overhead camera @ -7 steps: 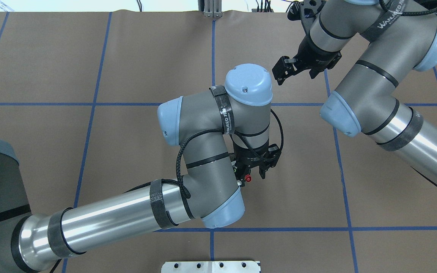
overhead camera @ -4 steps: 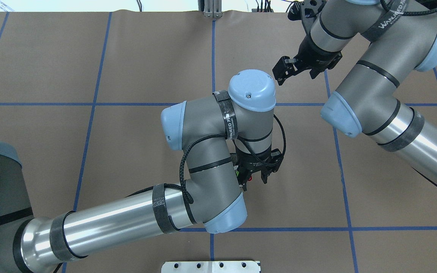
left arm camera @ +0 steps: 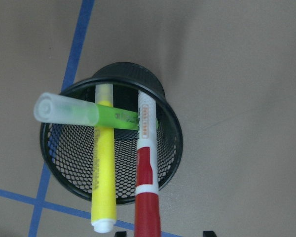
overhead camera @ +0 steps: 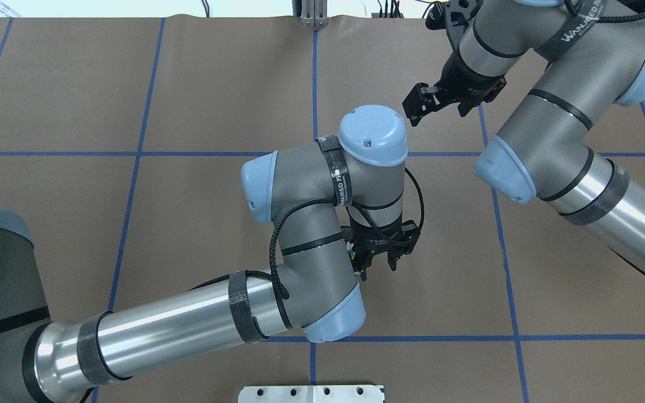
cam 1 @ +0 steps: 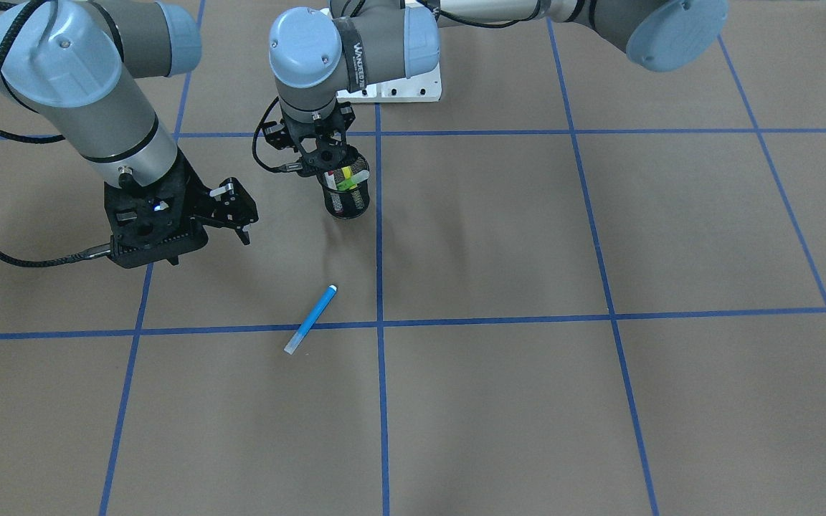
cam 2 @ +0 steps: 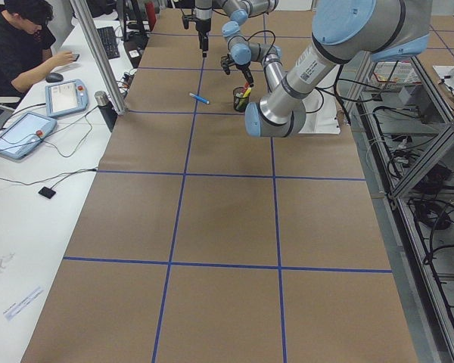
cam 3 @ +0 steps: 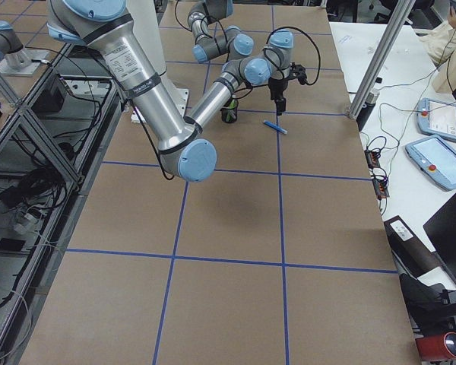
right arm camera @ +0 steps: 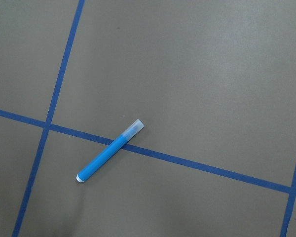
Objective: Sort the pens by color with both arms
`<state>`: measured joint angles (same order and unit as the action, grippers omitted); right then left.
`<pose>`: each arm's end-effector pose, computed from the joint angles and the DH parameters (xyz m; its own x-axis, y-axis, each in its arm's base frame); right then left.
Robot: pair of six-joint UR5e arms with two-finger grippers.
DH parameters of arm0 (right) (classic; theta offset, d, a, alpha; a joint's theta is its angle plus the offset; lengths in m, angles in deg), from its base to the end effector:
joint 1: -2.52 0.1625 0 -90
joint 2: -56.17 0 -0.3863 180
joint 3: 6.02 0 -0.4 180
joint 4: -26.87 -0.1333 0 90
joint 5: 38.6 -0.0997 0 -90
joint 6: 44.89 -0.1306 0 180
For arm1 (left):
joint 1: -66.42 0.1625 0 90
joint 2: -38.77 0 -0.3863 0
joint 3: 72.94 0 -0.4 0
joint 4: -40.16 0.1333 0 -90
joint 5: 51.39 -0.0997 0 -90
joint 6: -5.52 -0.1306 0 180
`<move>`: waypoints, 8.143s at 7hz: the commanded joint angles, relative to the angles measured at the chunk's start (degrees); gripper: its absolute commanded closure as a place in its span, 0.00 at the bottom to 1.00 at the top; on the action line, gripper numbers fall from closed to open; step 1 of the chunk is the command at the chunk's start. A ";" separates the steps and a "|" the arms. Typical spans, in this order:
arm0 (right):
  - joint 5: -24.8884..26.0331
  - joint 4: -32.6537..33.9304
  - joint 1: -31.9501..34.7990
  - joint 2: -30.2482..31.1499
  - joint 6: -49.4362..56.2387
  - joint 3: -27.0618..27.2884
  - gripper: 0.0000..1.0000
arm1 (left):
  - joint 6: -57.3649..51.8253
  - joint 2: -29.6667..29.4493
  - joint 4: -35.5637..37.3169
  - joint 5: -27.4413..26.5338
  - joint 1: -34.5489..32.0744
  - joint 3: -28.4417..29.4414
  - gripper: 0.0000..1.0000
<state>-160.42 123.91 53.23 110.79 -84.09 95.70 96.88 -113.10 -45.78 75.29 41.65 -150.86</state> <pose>-0.3577 -0.5390 0.2052 0.6494 -0.2461 0.7195 0.0958 0.9651 0.2437 0.6519 -0.3617 0.0409 0.6349 -0.3139 -0.7060 -0.0373 0.9002 -0.4338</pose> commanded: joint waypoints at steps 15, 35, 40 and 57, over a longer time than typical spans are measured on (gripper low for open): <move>0.00 -0.02 -0.26 0.05 0.00 0.06 0.01 | -2.34 -0.09 0.16 0.06 -1.59 -0.03 0.48; 0.09 0.07 -0.70 0.05 0.00 0.50 0.01 | -1.98 1.22 8.40 0.41 -2.03 -6.68 0.75; 0.00 -0.02 -0.79 0.05 0.00 0.50 0.01 | -1.98 2.02 9.13 0.24 -3.25 -14.96 0.75; -0.44 -0.45 -2.46 -1.09 -1.49 1.11 0.01 | -26.76 2.19 -25.41 -3.81 -14.87 16.22 0.72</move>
<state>-160.86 123.47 50.78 109.65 -85.34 96.66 71.35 -110.94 -71.12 71.54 26.04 -134.98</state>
